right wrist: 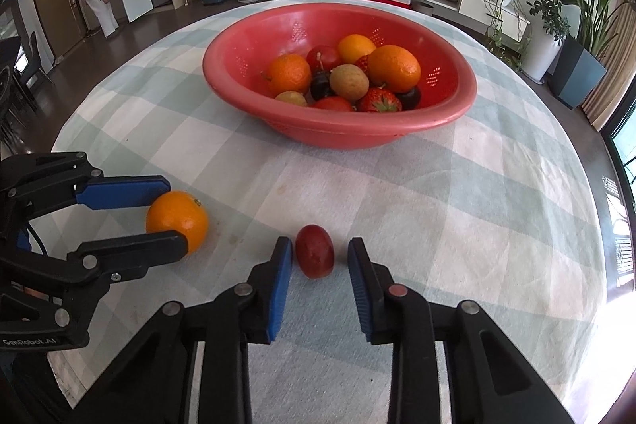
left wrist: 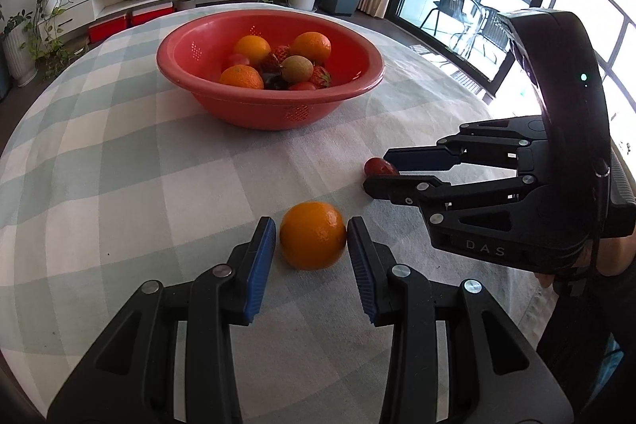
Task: Organize fruits
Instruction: 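Grasp the mandarin with the left tool while the right tool grasps the grape tomato, then carry the mandarin and grape tomato into the red bowl and open both tools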
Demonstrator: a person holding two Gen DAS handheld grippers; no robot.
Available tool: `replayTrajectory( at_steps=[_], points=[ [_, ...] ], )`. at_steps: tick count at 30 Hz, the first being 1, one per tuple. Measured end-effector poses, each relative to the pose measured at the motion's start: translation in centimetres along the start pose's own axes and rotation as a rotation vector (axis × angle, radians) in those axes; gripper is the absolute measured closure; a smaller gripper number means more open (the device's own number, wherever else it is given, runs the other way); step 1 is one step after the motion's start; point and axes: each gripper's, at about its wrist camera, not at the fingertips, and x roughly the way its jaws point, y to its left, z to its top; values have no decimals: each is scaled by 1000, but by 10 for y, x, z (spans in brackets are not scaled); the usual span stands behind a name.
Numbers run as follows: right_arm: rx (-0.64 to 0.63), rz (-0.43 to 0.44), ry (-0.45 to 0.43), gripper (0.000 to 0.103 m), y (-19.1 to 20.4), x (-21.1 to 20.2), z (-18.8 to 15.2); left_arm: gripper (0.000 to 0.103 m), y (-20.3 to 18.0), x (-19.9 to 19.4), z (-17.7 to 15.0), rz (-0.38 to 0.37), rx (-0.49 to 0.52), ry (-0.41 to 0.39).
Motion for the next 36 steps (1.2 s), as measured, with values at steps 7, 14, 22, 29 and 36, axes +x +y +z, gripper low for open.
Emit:
replayTrajectory(
  at_steps=[7,14,22,29,36],
  points=[
    [-3,1,-1,76,0,0,-1,67,-2,9,-2,6,8,32],
    [-10,5,-7,82,3,-1,-1,68,-3,12,-4,14,17,42],
    [9,13,-16,82,2,-5,-2,69,1,5,-1,6,-1,9],
    [46,32,-58,82,-4,-21,-3,69,7,-4,4,-4,-24,-26],
    [104,51,-136,82,-17,-52,2,69,17,-28,22,9,-40,-89]
  ],
)
